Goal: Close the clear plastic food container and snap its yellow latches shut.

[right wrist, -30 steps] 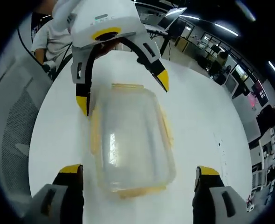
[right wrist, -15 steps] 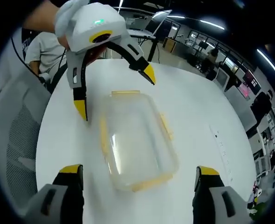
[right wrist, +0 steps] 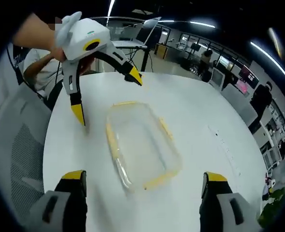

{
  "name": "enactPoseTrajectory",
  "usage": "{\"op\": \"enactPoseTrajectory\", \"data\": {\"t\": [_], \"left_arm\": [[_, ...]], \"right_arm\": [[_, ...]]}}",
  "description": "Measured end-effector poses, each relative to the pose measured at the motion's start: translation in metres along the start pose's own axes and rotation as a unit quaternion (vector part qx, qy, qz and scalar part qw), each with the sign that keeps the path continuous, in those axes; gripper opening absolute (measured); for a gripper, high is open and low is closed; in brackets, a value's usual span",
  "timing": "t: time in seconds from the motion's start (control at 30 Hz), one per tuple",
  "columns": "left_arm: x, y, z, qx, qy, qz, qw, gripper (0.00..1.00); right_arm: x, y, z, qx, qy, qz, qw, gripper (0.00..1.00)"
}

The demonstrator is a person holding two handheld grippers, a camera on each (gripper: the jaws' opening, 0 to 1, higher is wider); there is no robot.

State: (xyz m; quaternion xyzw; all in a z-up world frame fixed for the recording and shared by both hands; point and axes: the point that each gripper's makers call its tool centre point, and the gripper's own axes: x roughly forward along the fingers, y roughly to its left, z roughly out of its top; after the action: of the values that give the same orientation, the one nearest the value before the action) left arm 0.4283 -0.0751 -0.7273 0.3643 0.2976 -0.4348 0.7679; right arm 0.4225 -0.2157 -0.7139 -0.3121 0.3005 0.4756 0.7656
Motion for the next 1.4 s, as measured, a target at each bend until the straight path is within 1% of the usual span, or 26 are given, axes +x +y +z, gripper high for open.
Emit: {"op": "enactPoseTrajectory", "data": {"t": [0.13,0.23,0.3,0.33,0.47,0.5,0.53,0.63,0.73,0.77,0.87,0.93,1.13,1.23,1.3,1.4], "left_arm": [[-0.006,0.001,-0.001,-0.016,-0.009,0.006,0.9998,0.95],[-0.009,-0.001,-0.002,-0.016,-0.011,0.008,0.9998,0.94],[-0.012,-0.003,0.003,-0.021,-0.032,0.009,0.9992,0.94],[-0.014,-0.004,0.001,-0.026,-0.031,0.010,0.9992,0.94],[-0.017,-0.005,0.001,-0.031,-0.039,0.015,0.9987,0.95],[-0.019,-0.007,0.002,-0.035,-0.045,0.017,0.9982,0.95],[-0.019,-0.008,0.003,-0.038,-0.051,0.015,0.9979,0.95],[-0.022,-0.014,0.004,-0.038,-0.059,0.017,0.9974,0.95],[-0.026,-0.016,0.005,-0.045,-0.070,0.024,0.9962,0.95],[-0.027,-0.017,0.006,-0.045,-0.073,0.025,0.9960,0.94],[-0.031,-0.021,0.003,-0.049,-0.080,0.025,0.9953,0.95],[-0.032,-0.023,0.001,-0.045,-0.083,0.026,0.9952,0.94],[-0.041,-0.022,-0.004,-0.062,-0.097,0.037,0.9926,0.94],[-0.043,-0.026,-0.008,-0.068,-0.100,0.040,0.9918,0.94],[-0.043,-0.028,-0.011,-0.072,-0.102,0.043,0.9912,0.94],[-0.045,-0.032,-0.013,-0.084,-0.108,0.045,0.9896,0.94]], "right_arm": [[-0.004,0.004,0.001,0.022,-0.019,-0.006,0.9996,0.99],[-0.005,0.007,0.001,0.029,-0.025,-0.008,0.9993,0.99],[-0.007,0.009,0.000,0.044,-0.028,-0.007,0.9986,0.99],[-0.008,0.010,0.001,0.049,-0.032,-0.008,0.9982,0.99],[-0.012,0.011,0.000,0.055,-0.040,-0.011,0.9976,0.99],[-0.014,0.011,0.000,0.059,-0.044,-0.013,0.9972,0.99],[-0.016,0.012,0.001,0.061,-0.049,-0.015,0.9969,0.99],[-0.019,0.014,0.001,0.065,-0.061,-0.019,0.9958,0.99],[-0.023,0.016,0.001,0.070,-0.075,-0.027,0.9943,0.99],[-0.025,0.017,0.003,0.075,-0.086,-0.029,0.9930,0.99],[-0.026,0.020,0.001,0.082,-0.094,-0.033,0.9916,0.99],[-0.026,0.022,-0.001,0.084,-0.099,-0.033,0.9910,0.99],[-0.033,0.025,0.002,0.100,-0.126,-0.046,0.9859,0.99],[-0.035,0.026,0.001,0.099,-0.131,-0.054,0.9850,0.99],[-0.038,0.027,0.001,0.107,-0.139,-0.057,0.9827,0.99],[-0.041,0.031,0.000,0.109,-0.146,-0.062,0.9813,0.99]]}}
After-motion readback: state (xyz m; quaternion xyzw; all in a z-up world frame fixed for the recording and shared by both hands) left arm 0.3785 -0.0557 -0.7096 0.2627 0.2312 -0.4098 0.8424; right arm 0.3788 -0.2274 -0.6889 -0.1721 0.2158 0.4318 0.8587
